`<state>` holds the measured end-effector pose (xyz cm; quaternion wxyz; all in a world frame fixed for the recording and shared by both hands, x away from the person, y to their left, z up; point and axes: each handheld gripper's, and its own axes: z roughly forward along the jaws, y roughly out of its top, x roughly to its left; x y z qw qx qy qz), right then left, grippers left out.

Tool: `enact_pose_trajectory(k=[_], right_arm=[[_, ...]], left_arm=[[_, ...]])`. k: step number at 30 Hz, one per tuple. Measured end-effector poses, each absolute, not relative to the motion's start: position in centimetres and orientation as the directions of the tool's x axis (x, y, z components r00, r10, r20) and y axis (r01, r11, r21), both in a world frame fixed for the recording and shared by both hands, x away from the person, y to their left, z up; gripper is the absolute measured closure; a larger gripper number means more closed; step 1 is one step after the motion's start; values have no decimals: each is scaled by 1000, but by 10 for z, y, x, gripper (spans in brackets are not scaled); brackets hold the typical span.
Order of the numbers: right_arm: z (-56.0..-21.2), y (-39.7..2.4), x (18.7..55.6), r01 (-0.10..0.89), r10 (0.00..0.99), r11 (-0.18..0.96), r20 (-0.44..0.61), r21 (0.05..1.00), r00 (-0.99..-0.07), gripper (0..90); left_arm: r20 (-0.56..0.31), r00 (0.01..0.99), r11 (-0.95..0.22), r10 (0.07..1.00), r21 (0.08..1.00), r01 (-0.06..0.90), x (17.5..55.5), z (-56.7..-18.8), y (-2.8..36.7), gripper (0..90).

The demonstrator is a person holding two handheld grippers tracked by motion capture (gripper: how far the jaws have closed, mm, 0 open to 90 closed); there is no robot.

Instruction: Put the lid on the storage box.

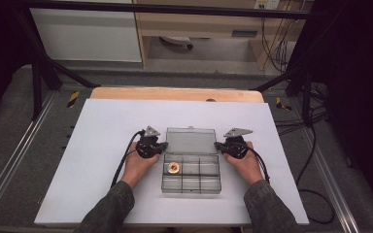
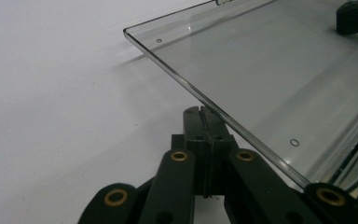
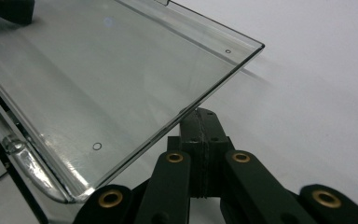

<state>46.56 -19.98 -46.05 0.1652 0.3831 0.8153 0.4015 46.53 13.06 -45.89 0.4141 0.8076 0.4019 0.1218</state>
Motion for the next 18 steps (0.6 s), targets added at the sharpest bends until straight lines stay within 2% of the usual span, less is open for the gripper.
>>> enact_pose_trajectory(k=[18], right_arm=[[-459, -201, 463, 469, 764, 349, 43, 811, -644, 900]], left_arm=[[-150, 651, -305, 745, 790, 531, 468, -457, 133, 900]])
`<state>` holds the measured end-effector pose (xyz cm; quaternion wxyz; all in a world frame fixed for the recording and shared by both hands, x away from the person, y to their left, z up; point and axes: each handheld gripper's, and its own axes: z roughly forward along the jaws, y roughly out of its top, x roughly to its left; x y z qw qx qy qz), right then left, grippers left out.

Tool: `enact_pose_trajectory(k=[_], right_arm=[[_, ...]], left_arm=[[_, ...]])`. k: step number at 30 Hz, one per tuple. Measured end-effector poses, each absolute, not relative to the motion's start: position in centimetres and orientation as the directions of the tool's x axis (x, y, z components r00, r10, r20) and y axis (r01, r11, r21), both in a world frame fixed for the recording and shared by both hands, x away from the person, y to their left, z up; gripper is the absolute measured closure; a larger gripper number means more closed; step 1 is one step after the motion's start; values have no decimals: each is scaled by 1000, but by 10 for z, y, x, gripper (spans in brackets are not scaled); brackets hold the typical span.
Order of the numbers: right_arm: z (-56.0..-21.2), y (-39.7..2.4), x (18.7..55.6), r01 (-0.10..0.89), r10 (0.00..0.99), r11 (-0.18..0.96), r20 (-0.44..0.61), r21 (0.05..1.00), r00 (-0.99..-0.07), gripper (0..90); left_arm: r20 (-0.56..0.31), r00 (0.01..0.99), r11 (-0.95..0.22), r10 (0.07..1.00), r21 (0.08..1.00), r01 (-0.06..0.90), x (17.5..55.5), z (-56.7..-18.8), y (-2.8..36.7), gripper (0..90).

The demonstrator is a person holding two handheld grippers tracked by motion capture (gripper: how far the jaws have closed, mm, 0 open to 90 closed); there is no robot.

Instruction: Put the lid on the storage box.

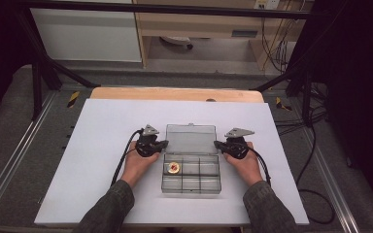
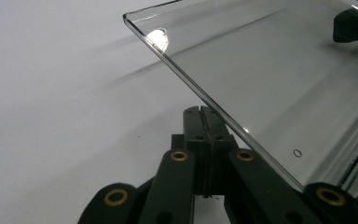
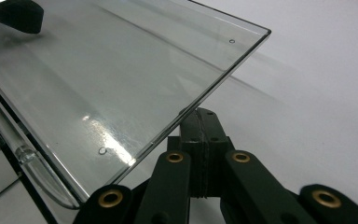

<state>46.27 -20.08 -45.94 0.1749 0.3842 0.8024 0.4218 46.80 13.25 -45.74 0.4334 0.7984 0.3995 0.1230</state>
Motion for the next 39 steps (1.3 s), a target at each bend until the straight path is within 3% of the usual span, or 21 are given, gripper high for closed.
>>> enact_pose_trajectory(k=[10, 23, 39], right_arm=[[-458, -203, 459, 463, 771, 290, 82, 838, -631, 900], [-449, -202, 454, 422, 774, 284, 54, 861, -631, 900], [-443, -204, 456, 398, 768, 288, 38, 871, -639, 900]], left_arm=[[-145, 653, -284, 743, 815, 504, 465, -456, 132, 900], [-119, 657, -264, 745, 851, 454, 458, -450, 133, 900], [-155, 656, -234, 739, 854, 465, 458, -451, 132, 900]])
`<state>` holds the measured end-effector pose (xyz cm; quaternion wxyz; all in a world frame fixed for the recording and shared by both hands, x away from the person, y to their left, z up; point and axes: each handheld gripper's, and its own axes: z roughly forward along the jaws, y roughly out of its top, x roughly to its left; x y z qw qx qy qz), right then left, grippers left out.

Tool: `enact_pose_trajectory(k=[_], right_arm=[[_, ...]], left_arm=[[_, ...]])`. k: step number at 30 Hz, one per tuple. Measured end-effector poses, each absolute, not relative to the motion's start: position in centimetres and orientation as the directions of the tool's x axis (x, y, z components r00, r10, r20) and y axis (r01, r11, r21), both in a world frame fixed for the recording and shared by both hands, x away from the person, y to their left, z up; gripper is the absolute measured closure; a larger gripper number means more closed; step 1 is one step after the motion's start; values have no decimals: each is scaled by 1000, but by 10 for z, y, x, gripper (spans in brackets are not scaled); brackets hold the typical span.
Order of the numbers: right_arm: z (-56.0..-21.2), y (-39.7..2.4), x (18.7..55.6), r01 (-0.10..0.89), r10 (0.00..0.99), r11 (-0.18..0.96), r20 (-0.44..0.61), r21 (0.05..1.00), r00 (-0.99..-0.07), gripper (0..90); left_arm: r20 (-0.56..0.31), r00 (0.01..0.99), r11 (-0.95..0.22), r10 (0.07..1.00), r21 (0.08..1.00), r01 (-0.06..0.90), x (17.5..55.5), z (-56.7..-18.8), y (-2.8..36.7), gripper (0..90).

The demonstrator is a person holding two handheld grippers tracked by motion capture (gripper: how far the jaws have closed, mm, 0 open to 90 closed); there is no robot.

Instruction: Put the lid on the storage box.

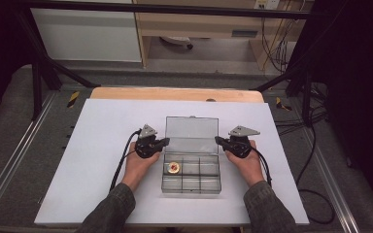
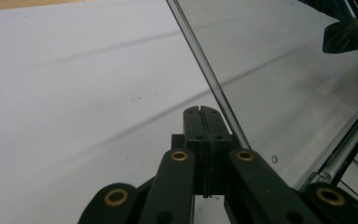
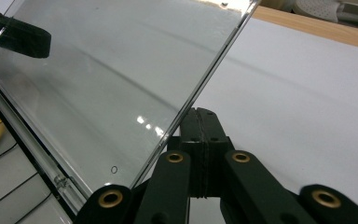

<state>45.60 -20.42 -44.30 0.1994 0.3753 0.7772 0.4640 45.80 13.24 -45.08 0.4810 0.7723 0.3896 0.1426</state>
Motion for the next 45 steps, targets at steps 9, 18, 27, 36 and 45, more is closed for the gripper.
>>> enact_pose_trajectory(k=[9, 18, 27, 36, 45], right_arm=[[-441, -204, 455, 390, 766, 290, 32, 874, -642, 900], [-439, -203, 453, 372, 768, 304, 5, 877, -640, 900], [-438, -203, 452, 369, 768, 302, 5, 879, -641, 900], [-435, -203, 449, 355, 765, 306, -6, 884, -644, 900], [-434, -204, 447, 350, 762, 307, -8, 885, -647, 900]], left_arm=[[-155, 658, -232, 737, 856, 461, 458, -450, 133, 900], [-158, 656, -222, 738, 862, 456, 458, -449, 133, 900], [-149, 656, -222, 740, 866, 447, 457, -446, 134, 900], [-145, 664, -221, 734, 873, 434, 455, -444, 135, 900], [-145, 666, -217, 732, 876, 430, 455, -443, 135, 900]])
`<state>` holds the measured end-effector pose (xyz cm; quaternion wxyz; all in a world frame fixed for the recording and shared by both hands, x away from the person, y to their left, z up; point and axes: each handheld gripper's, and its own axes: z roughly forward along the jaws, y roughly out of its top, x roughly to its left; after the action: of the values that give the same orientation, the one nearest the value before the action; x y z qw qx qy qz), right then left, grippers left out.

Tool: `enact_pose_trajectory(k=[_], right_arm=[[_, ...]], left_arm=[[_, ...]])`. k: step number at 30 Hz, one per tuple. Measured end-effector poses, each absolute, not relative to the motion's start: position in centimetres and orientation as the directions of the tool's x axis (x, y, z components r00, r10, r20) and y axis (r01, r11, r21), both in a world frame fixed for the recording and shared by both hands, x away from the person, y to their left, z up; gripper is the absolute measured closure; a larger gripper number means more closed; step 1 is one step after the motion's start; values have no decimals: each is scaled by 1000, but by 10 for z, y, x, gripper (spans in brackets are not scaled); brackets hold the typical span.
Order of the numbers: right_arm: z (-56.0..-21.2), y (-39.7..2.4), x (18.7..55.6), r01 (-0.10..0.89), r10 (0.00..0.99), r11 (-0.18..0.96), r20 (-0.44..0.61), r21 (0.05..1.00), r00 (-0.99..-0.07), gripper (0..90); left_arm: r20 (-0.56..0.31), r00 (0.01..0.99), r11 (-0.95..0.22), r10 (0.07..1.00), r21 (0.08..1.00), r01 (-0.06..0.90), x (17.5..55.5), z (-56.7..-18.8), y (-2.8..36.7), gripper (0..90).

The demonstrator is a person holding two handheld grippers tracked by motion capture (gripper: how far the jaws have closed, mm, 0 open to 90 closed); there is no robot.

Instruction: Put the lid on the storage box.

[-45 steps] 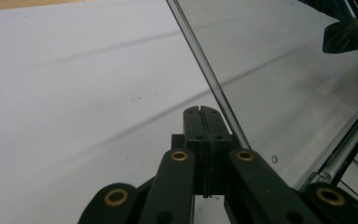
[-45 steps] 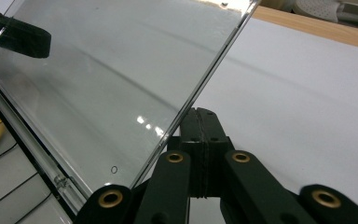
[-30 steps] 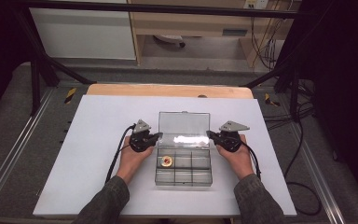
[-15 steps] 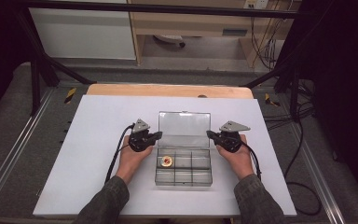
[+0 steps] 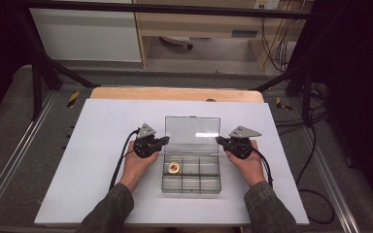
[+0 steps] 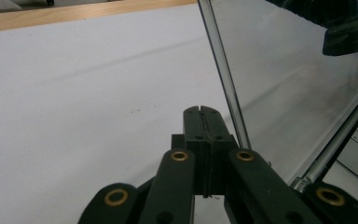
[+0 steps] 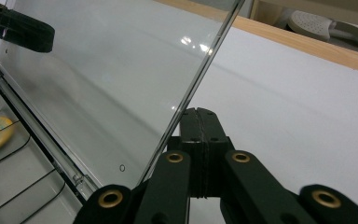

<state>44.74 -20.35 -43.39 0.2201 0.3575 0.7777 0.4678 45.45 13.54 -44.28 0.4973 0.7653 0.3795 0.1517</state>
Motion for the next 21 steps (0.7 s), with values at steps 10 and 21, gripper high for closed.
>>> enact_pose_trajectory(k=[10, 21], right_arm=[[-432, -204, 445, 342, 761, 307, -13, 888, -649, 900], [-431, -205, 444, 335, 755, 299, -8, 894, -655, 900]], left_arm=[[-140, 671, -219, 728, 880, 421, 453, -441, 136, 900], [-140, 676, -214, 723, 885, 413, 452, -439, 136, 900]])
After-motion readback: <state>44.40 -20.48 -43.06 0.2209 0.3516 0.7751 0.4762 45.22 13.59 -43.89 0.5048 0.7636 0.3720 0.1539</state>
